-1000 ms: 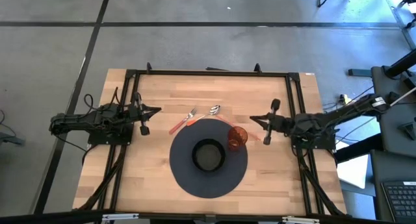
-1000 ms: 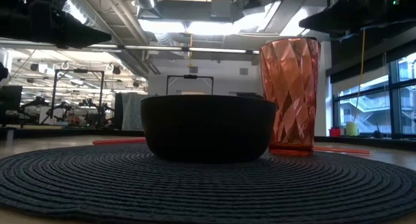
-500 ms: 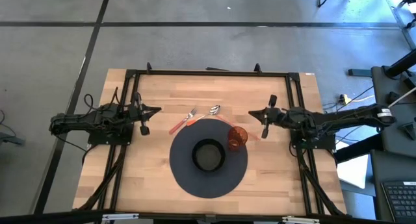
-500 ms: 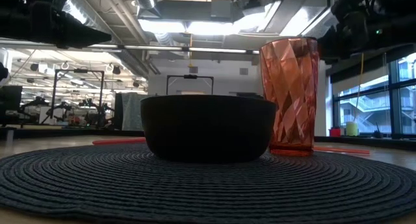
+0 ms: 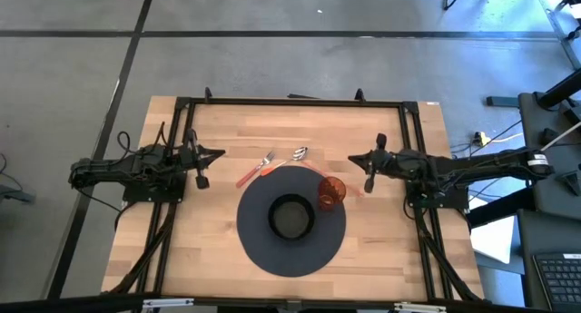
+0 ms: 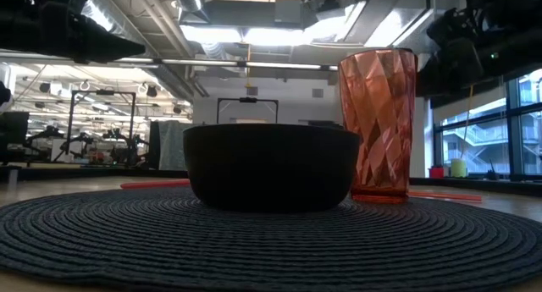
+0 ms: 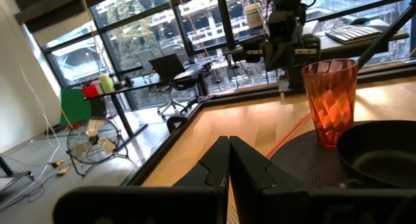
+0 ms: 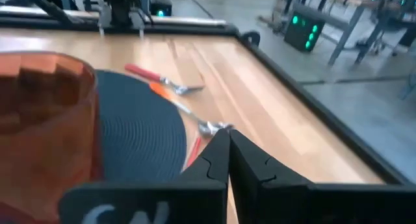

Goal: Pick & Place Utensil
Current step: Put the red straw into the orange cup

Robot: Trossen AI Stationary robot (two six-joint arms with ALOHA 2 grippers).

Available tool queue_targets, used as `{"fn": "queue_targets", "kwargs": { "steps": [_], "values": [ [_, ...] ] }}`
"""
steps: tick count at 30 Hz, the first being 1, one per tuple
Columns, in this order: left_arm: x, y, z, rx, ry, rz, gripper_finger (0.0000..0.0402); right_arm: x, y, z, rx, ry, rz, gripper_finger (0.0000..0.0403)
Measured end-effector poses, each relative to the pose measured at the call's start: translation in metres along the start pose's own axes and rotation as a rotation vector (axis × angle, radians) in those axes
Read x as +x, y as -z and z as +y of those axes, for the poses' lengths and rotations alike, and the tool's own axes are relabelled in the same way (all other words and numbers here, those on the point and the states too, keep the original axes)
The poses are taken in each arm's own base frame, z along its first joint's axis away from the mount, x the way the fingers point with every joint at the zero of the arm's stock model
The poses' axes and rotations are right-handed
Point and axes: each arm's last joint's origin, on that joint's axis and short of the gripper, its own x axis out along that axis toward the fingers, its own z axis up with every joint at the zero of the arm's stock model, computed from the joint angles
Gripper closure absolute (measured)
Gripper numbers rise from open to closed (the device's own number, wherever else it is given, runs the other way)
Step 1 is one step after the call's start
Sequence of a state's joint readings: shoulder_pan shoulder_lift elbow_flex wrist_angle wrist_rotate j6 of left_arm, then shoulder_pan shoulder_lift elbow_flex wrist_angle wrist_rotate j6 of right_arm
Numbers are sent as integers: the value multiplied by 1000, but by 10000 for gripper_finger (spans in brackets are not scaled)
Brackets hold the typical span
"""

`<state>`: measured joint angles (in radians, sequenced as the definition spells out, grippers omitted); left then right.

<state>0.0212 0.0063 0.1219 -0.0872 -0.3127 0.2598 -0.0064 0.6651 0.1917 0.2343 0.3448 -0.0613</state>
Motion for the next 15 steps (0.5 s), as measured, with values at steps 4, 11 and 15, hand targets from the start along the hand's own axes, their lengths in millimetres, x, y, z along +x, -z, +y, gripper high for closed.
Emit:
{"fn": "queue_targets", "kwargs": {
  "steps": [4,11,15],
  "values": [
    [0,0,0,-2,-15,4,398,0,0,0,3,4,-1,393],
    [0,2,0,-6,-11,18,398,0,-2,0,33,4,-16,392],
    [0,2,0,-5,-10,23,398,0,-1,0,43,4,-15,391]
  ]
}}
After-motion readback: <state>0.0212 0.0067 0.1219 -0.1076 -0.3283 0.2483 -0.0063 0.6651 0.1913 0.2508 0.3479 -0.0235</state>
